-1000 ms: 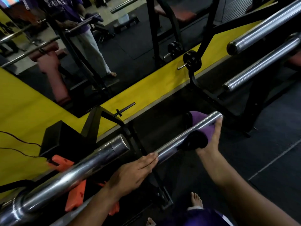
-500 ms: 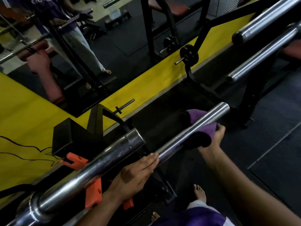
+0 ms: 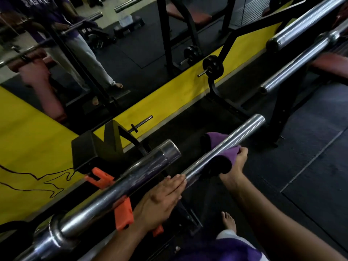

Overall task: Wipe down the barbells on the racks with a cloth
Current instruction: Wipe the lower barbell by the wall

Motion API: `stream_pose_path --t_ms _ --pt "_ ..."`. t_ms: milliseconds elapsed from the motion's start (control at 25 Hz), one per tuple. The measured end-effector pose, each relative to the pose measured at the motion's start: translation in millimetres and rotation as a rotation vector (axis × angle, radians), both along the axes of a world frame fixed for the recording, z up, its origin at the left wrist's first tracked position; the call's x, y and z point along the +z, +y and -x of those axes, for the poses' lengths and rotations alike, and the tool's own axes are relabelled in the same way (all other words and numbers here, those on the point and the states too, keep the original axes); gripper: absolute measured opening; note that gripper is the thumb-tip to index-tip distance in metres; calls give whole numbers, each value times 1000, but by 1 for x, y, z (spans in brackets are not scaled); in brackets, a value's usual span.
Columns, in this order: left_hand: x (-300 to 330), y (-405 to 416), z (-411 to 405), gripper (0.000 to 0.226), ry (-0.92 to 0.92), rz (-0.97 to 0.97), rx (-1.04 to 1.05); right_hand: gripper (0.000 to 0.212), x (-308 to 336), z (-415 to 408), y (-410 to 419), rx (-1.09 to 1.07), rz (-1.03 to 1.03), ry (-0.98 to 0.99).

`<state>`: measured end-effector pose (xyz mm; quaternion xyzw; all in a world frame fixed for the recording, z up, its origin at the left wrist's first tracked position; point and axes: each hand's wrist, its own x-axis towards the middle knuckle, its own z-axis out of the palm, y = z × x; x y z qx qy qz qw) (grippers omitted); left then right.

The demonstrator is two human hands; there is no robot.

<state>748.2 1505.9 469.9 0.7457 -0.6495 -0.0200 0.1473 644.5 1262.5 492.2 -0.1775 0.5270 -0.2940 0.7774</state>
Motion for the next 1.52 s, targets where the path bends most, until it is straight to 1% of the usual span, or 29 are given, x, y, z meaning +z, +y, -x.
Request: stream_pose_path --t_ms 120,200,240,280,320,360,400,440,520,560,640,680,720,760,800,840,920,1000,1040,1080,1120,1160,1200,1280,1320,1400,1440,1480,1520 --pt "-5 33 2 50 13 -33 59 59 -16 -9 62 141 -76 -14" --pt "-8 62 4 55 115 -75 80 76 -26 -14 111 286 -290 -75" --pt "-8 75 4 57 146 -106 90 82 -26 -15 131 378 -318 -54" --pt "-8 88 4 58 142 -113 93 80 -26 -13 146 476 -231 2" --pt "-9 98 2 57 117 -105 95 63 -31 -9 153 564 -94 68" --pt "-10 107 0 56 104 -95 85 51 -31 1 154 622 143 94" --pt "-11 113 -3 55 100 -95 71 80 -27 10 148 691 314 157" --pt "-14 118 -7 54 94 -107 47 97 -36 13 138 713 417 299" --pt "-17 122 -13 53 74 -113 -2 97 -22 24 122 775 679 420" --pt "-19 122 -14 53 61 -112 -18 93 -14 28 113 716 763 415" --pt "-23 123 -15 53 36 -106 -35 78 -12 32 100 569 720 329" --pt "-26 124 -15 54 43 -114 -30 76 -12 33 104 625 701 260" --pt "-28 125 -16 56 57 -124 -15 79 -12 32 118 752 715 216" --pt "-30 126 -17 58 76 -134 -3 88 -22 33 139 870 747 255" --pt "-32 127 -18 59 89 -143 4 96 -28 32 158 910 746 295" --pt "-35 128 -19 60 96 -146 6 98 -33 29 176 873 719 342" --pt "-36 129 -20 60 111 -125 -7 89 -33 26 188 782 724 366" --pt "-31 127 -18 58 144 -91 -15 75 -32 31 184 841 813 386" --pt "-27 127 -18 57 159 -80 -15 62 -36 38 179 859 882 367" --pt "-24 129 -19 57 173 -67 -15 41 -33 47 175 832 923 406" --pt "-23 135 -21 59 183 -60 -11 17 -27 52 173 780 943 376" --pt "-24 143 -23 62 187 -64 -2 5 -19 53 173 745 1002 428" --pt "-25 153 -25 66 180 -82 2 8 -10 52 171 733 1134 432" --pt "-29 174 -29 75 151 -130 -11 17 8 36 175 834 1529 554" --pt "-31 180 -31 82 137 -141 -12 31 16 21 178 958 1730 639" --pt "-34 184 -33 94 111 -137 2 58 22 -15 180 1279 1929 847" --pt "-33 183 -31 95 107 -133 11 62 29 -32 182 1413 1867 945" --pt "-32 181 -30 91 113 -130 16 60 31 -49 179 1519 1731 969" --pt "-32 180 -30 85 117 -133 18 56 37 -63 177 1528 1422 869"
